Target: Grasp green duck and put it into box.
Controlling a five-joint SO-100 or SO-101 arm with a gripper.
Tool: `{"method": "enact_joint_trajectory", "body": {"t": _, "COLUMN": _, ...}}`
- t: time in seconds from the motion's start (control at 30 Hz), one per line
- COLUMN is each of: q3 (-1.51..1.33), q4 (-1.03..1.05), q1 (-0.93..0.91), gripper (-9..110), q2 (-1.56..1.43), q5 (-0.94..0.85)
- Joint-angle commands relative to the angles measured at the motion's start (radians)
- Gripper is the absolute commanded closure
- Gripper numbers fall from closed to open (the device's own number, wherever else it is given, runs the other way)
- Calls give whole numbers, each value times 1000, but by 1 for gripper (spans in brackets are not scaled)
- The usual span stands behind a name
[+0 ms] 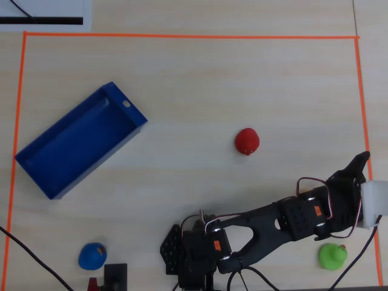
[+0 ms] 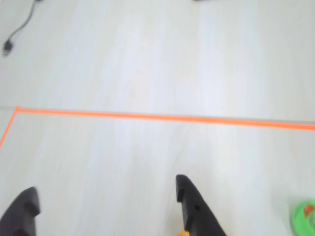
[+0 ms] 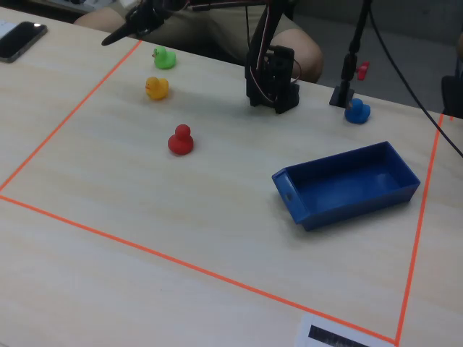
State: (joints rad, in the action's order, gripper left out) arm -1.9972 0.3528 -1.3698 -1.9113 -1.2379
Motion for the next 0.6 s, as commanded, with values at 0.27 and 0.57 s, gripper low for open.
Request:
{"method": "enact_joint_trajectory", "body": {"t": 0.27, "q3": 141, "q4": -189, "q1": -172, "gripper": 62, "q2": 222, "q5": -89}}
{"method": "enact_joint_trajectory", "body": {"t": 0.57, "q3": 109, "q4": -275, "q1": -265, "gripper": 62, "q2": 275, "q5": -169}}
